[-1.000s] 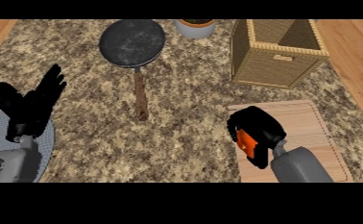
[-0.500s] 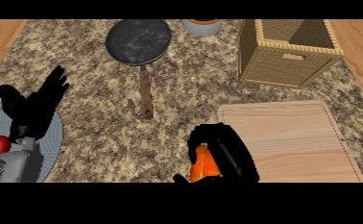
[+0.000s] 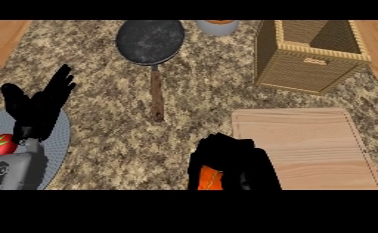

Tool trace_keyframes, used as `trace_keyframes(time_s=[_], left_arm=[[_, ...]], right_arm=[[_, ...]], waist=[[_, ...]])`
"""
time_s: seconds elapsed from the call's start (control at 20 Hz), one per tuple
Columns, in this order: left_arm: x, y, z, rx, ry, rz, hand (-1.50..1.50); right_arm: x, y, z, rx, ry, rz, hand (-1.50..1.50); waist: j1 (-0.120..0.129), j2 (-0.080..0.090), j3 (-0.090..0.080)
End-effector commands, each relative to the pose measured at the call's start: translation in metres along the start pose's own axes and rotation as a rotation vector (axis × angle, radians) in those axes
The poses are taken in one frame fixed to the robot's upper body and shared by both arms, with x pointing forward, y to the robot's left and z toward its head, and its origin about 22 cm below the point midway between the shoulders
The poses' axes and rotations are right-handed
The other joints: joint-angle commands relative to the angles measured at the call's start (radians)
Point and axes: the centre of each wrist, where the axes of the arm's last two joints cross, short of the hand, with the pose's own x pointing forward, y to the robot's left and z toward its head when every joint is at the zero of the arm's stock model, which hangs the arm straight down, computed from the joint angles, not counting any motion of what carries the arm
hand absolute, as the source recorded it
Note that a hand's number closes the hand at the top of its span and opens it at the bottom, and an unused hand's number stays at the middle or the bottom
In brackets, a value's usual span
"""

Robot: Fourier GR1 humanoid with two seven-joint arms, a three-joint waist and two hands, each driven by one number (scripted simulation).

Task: Pick the squash from the cutting board and place it in the basket

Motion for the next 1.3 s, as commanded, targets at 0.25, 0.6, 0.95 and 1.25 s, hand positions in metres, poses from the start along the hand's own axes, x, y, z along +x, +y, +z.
trace_keyframes(time_s=[0.25,0.6,0.95,1.25], left_arm=[[0.001,-0.010,-0.005,-0.021,-0.028,-0.001,0.00],[0.006,-0.010,-0.009,-0.029,-0.026,-0.010,0.00],[0.004,-0.007,-0.006,-0.020,-0.020,-0.004,0.00],[0.007,-0.003,-0.004,-0.017,-0.035,-0.011,0.00]], right_arm=[[0.068,-0.033,-0.058,-0.192,0.071,0.050,1.50],[0.074,-0.065,-0.125,-0.304,0.148,0.135,1.50],[0.033,-0.087,-0.157,-0.378,0.240,0.228,1.50],[-0.024,-0.121,-0.172,-0.369,0.249,0.227,1.50]], waist=[[0.028,0.011,0.001],[0.023,0.012,0.002],[0.021,0.011,0.003],[0.021,0.012,0.004]])
